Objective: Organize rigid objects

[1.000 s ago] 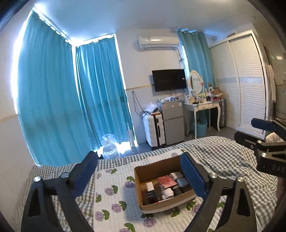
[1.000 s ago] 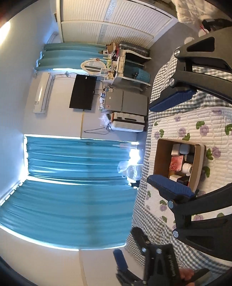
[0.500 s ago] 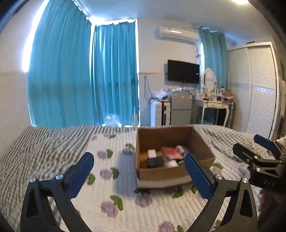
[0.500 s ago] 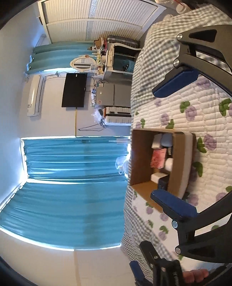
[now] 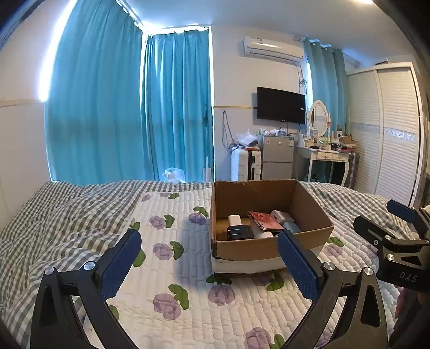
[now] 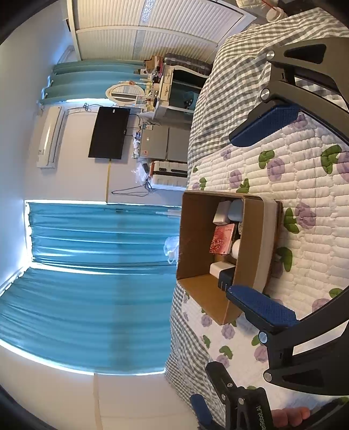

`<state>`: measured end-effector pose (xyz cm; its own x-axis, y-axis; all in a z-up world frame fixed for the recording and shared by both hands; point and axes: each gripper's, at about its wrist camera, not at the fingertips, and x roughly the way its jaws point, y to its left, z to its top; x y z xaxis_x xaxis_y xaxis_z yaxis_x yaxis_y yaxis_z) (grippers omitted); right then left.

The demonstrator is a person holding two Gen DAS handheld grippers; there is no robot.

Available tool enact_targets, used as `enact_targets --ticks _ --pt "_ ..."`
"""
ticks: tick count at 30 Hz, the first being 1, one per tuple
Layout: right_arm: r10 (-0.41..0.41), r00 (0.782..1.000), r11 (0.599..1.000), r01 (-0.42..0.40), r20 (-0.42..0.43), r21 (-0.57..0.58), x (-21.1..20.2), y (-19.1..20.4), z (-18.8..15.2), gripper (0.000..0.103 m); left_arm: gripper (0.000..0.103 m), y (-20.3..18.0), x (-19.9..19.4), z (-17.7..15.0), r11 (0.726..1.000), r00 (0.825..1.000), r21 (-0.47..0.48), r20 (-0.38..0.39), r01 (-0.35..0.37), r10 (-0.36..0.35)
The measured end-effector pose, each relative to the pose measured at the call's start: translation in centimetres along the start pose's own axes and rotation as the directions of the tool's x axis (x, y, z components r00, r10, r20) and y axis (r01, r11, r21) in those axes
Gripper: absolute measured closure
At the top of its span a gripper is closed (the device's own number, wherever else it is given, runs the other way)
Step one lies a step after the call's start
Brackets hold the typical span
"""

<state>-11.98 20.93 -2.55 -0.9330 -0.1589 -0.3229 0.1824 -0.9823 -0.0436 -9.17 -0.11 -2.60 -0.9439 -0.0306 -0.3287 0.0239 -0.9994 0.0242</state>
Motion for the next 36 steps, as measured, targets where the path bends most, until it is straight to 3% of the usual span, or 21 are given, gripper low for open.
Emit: enact_targets --ticks 36 --pt "-0.028 0.999 1.000 0.028 -0.028 0.004 0.76 -0.11 -0.70 0.000 0.000 -0.46 0.34 -0.76 1.000 1.000 0.015 -0.020 0.007 -0.007"
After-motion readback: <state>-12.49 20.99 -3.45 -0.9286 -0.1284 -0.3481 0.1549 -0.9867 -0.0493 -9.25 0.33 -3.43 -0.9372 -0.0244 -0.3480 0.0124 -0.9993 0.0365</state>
